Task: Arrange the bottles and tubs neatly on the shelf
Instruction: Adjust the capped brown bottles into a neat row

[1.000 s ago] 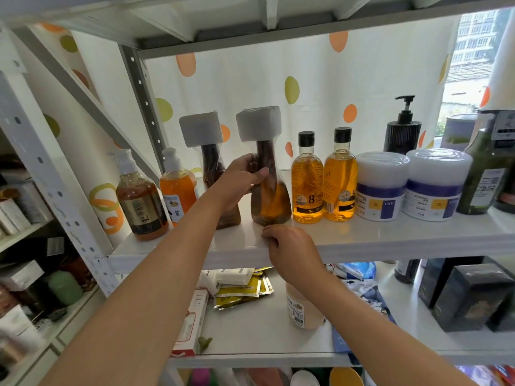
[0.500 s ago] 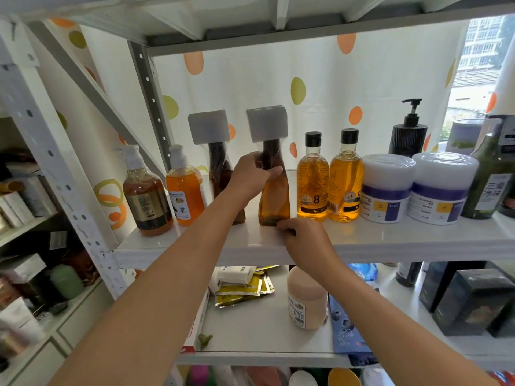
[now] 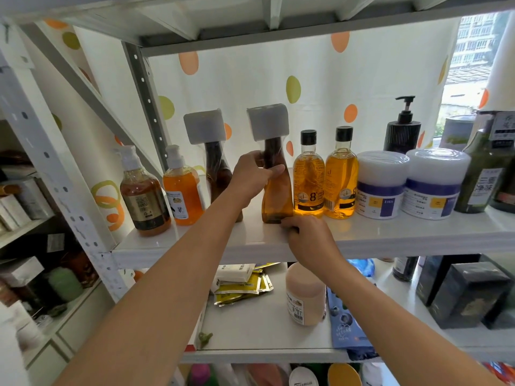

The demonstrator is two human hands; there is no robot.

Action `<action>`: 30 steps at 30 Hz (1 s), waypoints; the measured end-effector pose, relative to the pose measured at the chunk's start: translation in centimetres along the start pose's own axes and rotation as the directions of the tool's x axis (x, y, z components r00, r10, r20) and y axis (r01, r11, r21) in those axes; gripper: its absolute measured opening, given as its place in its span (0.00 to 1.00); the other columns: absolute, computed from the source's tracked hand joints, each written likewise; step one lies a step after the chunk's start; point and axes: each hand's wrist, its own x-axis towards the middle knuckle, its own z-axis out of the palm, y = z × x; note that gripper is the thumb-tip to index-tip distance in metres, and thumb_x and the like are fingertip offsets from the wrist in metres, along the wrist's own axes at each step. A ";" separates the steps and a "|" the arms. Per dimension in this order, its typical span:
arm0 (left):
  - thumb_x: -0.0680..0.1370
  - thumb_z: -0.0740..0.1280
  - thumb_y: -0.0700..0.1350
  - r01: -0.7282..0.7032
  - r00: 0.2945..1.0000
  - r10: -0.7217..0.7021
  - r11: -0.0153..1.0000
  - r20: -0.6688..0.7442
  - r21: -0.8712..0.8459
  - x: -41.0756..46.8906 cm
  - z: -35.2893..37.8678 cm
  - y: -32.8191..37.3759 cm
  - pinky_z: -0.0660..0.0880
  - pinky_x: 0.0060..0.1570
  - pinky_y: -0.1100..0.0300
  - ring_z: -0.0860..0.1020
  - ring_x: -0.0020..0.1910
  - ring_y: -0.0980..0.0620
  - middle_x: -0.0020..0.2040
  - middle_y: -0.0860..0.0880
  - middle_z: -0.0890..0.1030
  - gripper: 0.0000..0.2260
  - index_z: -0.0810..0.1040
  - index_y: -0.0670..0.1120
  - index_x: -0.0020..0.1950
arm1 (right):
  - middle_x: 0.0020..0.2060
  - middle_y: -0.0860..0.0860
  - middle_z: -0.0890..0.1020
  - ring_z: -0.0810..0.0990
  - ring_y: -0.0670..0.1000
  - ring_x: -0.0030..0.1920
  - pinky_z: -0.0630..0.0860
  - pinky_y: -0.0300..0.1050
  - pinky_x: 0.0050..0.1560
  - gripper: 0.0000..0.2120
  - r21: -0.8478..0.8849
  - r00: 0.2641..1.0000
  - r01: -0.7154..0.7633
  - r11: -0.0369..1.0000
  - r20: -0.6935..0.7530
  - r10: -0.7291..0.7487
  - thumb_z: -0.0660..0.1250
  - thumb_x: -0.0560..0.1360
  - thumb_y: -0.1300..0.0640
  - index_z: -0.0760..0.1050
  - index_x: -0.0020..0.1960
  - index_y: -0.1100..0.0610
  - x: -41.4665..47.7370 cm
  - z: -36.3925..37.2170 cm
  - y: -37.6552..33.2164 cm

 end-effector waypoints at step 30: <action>0.80 0.63 0.37 0.078 0.923 -0.089 0.996 -0.375 -0.045 -5.6 -6.0 -11.4 0.69 0.56 0.65 0.76 0.63 0.52 0.64 0.49 0.79 0.17 0.74 0.44 0.70 | 0.67 0.54 0.75 0.76 0.57 0.63 0.75 0.49 0.58 0.32 0.312 0.990 -0.031 0.950 0.137 -0.013 0.69 0.77 0.49 0.59 0.75 0.56 11.1 3.0 -12.1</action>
